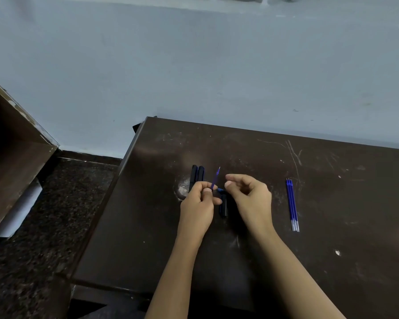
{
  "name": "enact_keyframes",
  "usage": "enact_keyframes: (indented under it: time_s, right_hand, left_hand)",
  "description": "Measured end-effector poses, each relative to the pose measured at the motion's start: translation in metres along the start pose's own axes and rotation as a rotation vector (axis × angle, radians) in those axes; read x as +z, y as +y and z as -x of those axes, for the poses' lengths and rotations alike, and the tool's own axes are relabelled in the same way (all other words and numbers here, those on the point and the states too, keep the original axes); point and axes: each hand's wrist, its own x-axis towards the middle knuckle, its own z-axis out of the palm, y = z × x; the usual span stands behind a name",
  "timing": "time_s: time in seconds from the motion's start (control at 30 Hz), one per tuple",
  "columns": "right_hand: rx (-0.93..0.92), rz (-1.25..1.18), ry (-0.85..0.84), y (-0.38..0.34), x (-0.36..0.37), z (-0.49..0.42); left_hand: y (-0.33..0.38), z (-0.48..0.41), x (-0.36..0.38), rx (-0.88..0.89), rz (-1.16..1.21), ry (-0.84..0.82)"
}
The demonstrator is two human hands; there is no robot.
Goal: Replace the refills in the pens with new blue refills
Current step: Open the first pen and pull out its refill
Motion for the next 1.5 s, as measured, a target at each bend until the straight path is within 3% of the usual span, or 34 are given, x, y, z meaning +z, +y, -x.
enact_keyframes:
  time_s: [0.1, 0.2, 0.4, 0.5, 0.63, 0.73, 1.13, 1.5]
  right_hand:
    - [0.224, -0.347, -0.136, -0.014, 0.009, 0.009]
    - [0.364, -0.514, -0.177, -0.021, 0.016, 0.009]
    - [0.354, -0.586, -0.148, -0.059, 0.006, -0.048]
    - [0.204, -0.419, -0.128, -0.071, 0.011, -0.094]
    - [-0.100, 0.259, -0.168, -0.053, 0.034, -0.138]
    - [-0.191, 0.492, -0.217, -0.028, 0.047, -0.146]
    - [-0.339, 0.618, -0.147, 0.004, 0.063, -0.133]
    - [-0.356, 0.635, -0.147, 0.003, 0.061, -0.135]
  left_hand:
    - [0.001, 0.001, 0.002, 0.021, -0.021, -0.040]
    - [0.000, 0.002, 0.003, 0.028, -0.020, -0.049]
    - [0.003, 0.002, 0.001, 0.058, 0.049, -0.019]
    - [0.003, 0.001, -0.001, 0.063, 0.066, 0.014]
    - [0.003, 0.001, -0.002, 0.052, 0.048, 0.010]
    - [0.005, 0.003, -0.001, 0.040, 0.046, -0.009]
    - [0.003, 0.001, -0.001, 0.062, 0.035, -0.003]
    - [0.004, 0.002, -0.001, 0.058, 0.013, -0.022]
